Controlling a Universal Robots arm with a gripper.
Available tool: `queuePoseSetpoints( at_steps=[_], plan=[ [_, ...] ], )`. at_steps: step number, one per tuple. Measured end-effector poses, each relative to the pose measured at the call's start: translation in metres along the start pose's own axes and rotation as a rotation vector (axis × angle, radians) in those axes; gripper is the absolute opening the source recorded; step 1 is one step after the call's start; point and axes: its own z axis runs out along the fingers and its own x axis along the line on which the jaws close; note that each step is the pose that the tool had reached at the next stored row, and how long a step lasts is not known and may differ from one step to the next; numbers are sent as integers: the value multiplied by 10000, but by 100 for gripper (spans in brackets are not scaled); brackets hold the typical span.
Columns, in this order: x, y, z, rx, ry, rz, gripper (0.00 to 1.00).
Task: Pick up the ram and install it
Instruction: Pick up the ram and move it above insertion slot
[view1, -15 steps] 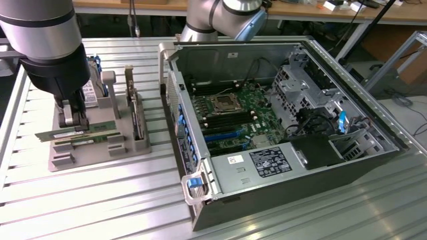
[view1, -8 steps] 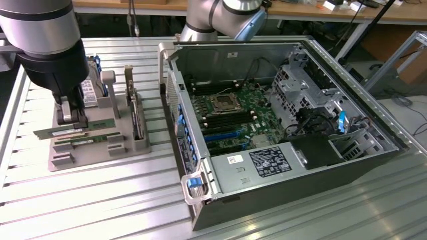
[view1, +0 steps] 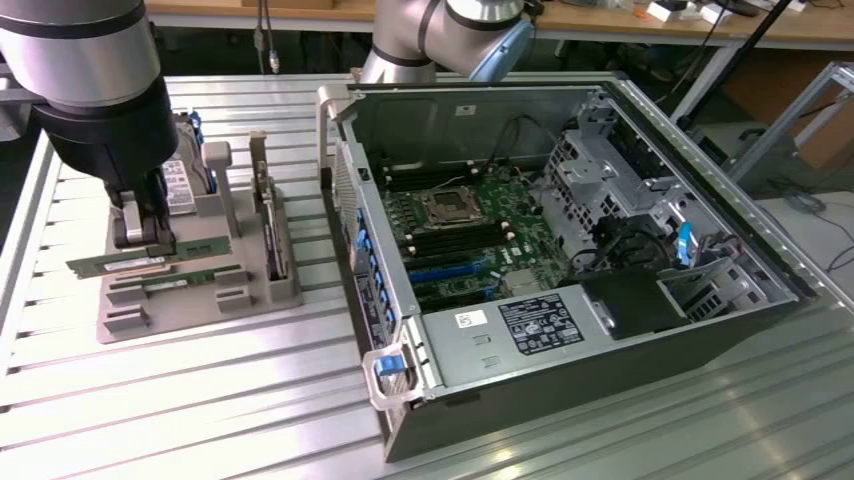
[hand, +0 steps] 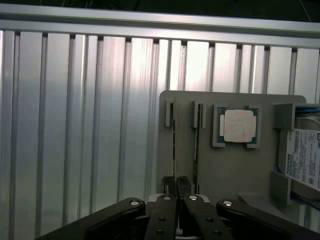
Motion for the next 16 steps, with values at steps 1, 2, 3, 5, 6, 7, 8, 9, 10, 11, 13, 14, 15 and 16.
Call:
queuePoseSetpoints(
  at_steps=[1,2,3,5,6,7,8,9,10,11,13,14,15,16],
  plan=[
    [0,0,-4,0,0,0,12],
    [0,0,-5,0,0,0,12],
    [0,0,-6,0,0,0,12],
    [0,0,-7,0,0,0,12],
    [0,0,-8,-1,1,0,12],
    [0,0,-11,-1,1,0,12],
    [0,1,-15,-1,1,0,12],
    [0,1,-20,-2,1,0,12],
    [0,1,-29,-2,2,0,12],
    [0,2,-42,-1,1,0,12],
    [0,3,-61,0,0,0,12],
    [0,3,-70,0,0,0,12],
    [0,3,-78,-1,0,0,12],
    [0,4,-88,-2,1,0,12]
  ],
)
